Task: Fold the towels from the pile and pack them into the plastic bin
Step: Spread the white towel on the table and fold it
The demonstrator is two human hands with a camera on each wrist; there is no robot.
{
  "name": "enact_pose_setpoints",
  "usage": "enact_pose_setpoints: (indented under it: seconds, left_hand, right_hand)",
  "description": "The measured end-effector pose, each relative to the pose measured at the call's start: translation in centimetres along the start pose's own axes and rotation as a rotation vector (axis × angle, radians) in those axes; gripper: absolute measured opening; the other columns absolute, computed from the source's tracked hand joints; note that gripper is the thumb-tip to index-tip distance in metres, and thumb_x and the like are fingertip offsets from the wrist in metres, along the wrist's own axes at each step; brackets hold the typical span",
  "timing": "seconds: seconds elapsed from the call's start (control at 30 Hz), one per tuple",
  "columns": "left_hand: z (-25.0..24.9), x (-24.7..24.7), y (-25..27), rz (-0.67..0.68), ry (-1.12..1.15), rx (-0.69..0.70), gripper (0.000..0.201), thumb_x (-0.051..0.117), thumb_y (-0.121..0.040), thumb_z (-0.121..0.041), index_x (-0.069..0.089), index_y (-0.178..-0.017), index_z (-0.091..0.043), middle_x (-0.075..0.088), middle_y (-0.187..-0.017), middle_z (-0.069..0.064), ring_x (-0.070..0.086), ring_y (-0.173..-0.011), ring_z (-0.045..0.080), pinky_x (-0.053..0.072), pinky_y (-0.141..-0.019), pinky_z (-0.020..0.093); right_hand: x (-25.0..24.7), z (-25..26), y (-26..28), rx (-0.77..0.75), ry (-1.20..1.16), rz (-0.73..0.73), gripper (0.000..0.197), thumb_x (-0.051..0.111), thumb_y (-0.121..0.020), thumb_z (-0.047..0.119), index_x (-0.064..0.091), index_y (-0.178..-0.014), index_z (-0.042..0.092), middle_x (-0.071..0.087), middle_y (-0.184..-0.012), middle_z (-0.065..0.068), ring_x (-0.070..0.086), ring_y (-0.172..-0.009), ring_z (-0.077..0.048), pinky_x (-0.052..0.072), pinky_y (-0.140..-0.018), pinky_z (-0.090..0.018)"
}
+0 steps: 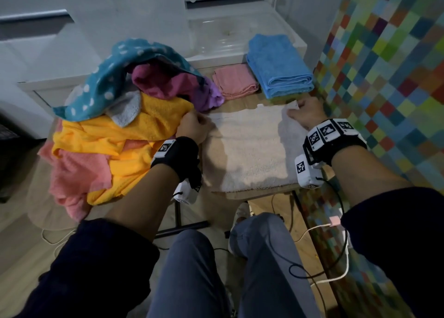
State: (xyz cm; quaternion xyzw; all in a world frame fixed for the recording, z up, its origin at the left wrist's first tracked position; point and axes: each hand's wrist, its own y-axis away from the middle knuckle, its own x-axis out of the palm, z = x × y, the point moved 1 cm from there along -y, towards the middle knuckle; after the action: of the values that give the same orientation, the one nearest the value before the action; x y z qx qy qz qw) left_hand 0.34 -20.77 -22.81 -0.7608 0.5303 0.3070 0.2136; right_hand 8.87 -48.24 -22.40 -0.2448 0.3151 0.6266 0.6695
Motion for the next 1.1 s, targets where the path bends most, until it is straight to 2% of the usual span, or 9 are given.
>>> enact_pose_setpoints:
  seconds: [0.13, 0.27, 0.37, 0.5, 0.6, 0.73, 0.9, 0.97, 1.1]
  left_hand:
    - [-1.2, 0.6, -0.3, 0.016, -0.127, -0.059, 0.056, 0.065, -0.085, -0.022, 0.037, -0.125, 0.003, 0.043, -0.130, 0.022, 0.047, -0.119, 0.037, 0.038, -0.094, 0.037]
    - [-1.7, 0.6, -0.8, 0.103, -0.197, -0.073, 0.050, 0.063, -0.085, -0.028, 0.051, -0.119, 0.006, 0.053, -0.126, 0.021, 0.052, -0.115, 0.035, 0.041, -0.094, 0.037]
    - [-1.7, 0.2, -0.8, 0.152, -0.166, -0.076, 0.038, 0.063, -0.086, -0.027, 0.062, -0.106, 0.005, 0.063, -0.113, 0.021, 0.058, -0.108, 0.034, 0.044, -0.090, 0.039]
    - [-1.7, 0.0, 0.1, 0.150, -0.135, -0.010, 0.026, 0.063, -0.086, -0.025, 0.059, -0.087, 0.001, 0.063, -0.100, 0.022, 0.059, -0.097, 0.031, 0.042, -0.081, 0.038]
    - [-1.1, -0.4, 1.0, 0.112, -0.007, -0.007, 0.030, 0.069, -0.081, -0.013, 0.041, -0.070, -0.015, 0.049, -0.073, 0.003, 0.047, -0.082, 0.020, 0.031, -0.059, 0.024]
    - [-0.9, -2.1, 1.8, 0.026, 0.249, 0.005, 0.024, 0.075, -0.077, -0.009, 0.052, -0.082, -0.008, 0.040, -0.064, -0.004, 0.043, -0.059, 0.014, 0.035, -0.042, 0.010]
    - [-3.1, -5.7, 3.0, -0.050, 0.596, 0.052, 0.012, 0.067, -0.081, -0.001, 0.060, -0.074, -0.007, 0.052, -0.062, 0.003, 0.045, -0.034, -0.003, 0.038, -0.038, 0.017]
    - [-4.8, -7.3, 2.6, -0.143, 0.699, 0.133, 0.024, 0.061, -0.078, 0.009, 0.053, -0.068, -0.012, 0.051, -0.063, 0.002, 0.048, -0.040, -0.003, 0.040, -0.042, 0.017]
    - [-8.0, -10.2, 2.4, -0.219, 0.827, 0.330, 0.024, 0.065, -0.067, -0.006, 0.044, -0.069, -0.018, 0.049, -0.067, 0.001, 0.047, -0.061, 0.011, 0.039, -0.060, 0.025]
  right_hand:
    - [0.2, 0.1, -0.4, -0.007, 0.123, 0.026, 0.047, 0.070, -0.073, 0.027, 0.056, -0.111, 0.003, 0.062, -0.107, -0.017, 0.060, -0.099, -0.031, 0.051, -0.088, -0.039]
    - [0.0, 1.0, 0.6, -0.035, 0.166, 0.054, 0.030, 0.065, -0.072, 0.024, 0.061, -0.094, 0.004, 0.061, -0.096, -0.016, 0.059, -0.090, -0.030, 0.053, -0.083, -0.041]
    - [-0.6, 1.9, 1.6, -0.021, 0.057, 0.108, 0.009, 0.060, -0.066, 0.015, 0.055, -0.067, 0.008, 0.054, -0.070, -0.009, 0.055, -0.072, -0.024, 0.044, -0.060, -0.031]
    - [-2.1, 3.0, 3.4, -0.048, -0.180, 0.141, 0.030, 0.059, -0.077, -0.005, 0.047, -0.059, 0.016, 0.045, -0.062, 0.002, 0.045, -0.059, -0.010, 0.035, -0.047, -0.015]
    - [-2.9, 3.7, 4.0, -0.074, -0.256, 0.121, 0.025, 0.061, -0.077, -0.005, 0.055, -0.066, 0.015, 0.053, -0.069, 0.003, 0.050, -0.063, -0.006, 0.039, -0.051, -0.012]
    - [-3.7, 4.1, 4.8, -0.036, -0.325, 0.078, 0.022, 0.067, -0.079, -0.004, 0.056, -0.068, 0.012, 0.054, -0.073, 0.002, 0.052, -0.065, -0.005, 0.045, -0.048, -0.009]
    - [-5.9, 5.7, 5.5, 0.019, -0.541, 0.006, 0.019, 0.074, -0.076, 0.003, 0.059, -0.085, 0.009, 0.060, -0.083, -0.003, 0.058, -0.072, -0.011, 0.049, -0.056, -0.012]
    - [-7.3, 6.9, 5.7, -0.001, -0.661, -0.058, 0.026, 0.074, -0.074, 0.000, 0.052, -0.071, 0.013, 0.059, -0.078, -0.003, 0.059, -0.072, -0.012, 0.052, -0.066, -0.020]
    - [-10.5, 10.3, 7.6, -0.139, -0.875, -0.156, 0.033, 0.065, -0.079, -0.006, 0.047, -0.063, 0.017, 0.058, -0.071, 0.000, 0.059, -0.065, -0.009, 0.050, -0.059, -0.017]
